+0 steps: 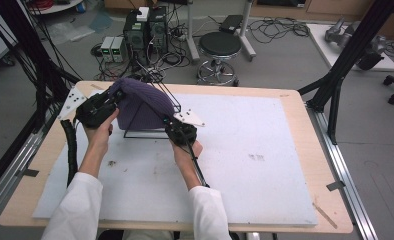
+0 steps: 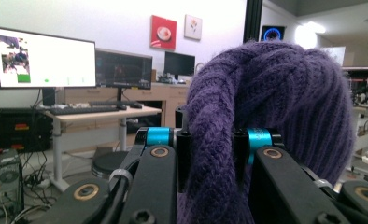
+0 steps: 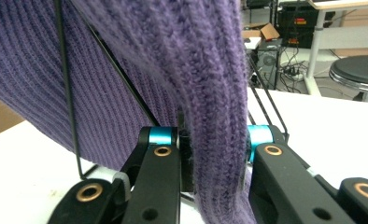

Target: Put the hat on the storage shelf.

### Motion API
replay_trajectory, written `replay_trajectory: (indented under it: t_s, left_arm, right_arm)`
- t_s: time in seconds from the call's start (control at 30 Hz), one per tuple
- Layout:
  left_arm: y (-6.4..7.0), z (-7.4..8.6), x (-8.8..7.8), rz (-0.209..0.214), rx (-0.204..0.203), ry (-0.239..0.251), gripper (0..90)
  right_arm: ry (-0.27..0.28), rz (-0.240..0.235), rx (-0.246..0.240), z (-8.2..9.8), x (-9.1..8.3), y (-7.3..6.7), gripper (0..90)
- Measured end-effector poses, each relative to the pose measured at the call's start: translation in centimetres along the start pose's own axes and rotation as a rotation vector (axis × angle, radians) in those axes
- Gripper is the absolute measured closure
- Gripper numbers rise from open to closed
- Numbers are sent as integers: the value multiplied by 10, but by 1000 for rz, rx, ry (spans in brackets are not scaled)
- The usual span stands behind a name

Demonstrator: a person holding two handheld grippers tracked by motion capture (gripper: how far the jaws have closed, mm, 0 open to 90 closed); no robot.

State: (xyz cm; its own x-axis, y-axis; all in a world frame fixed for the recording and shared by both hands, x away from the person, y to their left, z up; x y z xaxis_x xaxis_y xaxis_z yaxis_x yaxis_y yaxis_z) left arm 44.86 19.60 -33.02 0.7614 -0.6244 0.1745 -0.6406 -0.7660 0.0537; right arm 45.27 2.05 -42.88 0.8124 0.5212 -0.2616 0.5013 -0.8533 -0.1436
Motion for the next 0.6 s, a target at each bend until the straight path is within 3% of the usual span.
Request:
replay_trajectory:
  t_s: [0.6]
  left_arm:
    - [3,14,0,0,1,-57,783]
  right_arm:
    - [-78,29,0,15,6,8,763]
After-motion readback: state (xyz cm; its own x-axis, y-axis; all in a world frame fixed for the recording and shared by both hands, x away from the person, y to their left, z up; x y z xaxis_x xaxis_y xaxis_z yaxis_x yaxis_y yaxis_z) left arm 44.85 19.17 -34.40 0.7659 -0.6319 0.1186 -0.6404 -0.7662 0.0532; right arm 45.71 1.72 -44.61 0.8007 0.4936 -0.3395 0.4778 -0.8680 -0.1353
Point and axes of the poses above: each handheld gripper's, and its own axes: x roughly forward along the jaws, z roughly out of its underside, y roughly to its right, the point moved 8 cm from there along x, roughly forward along the jaws, and after that the axes turned 2 degrees about -y, right-handed, at the moved point
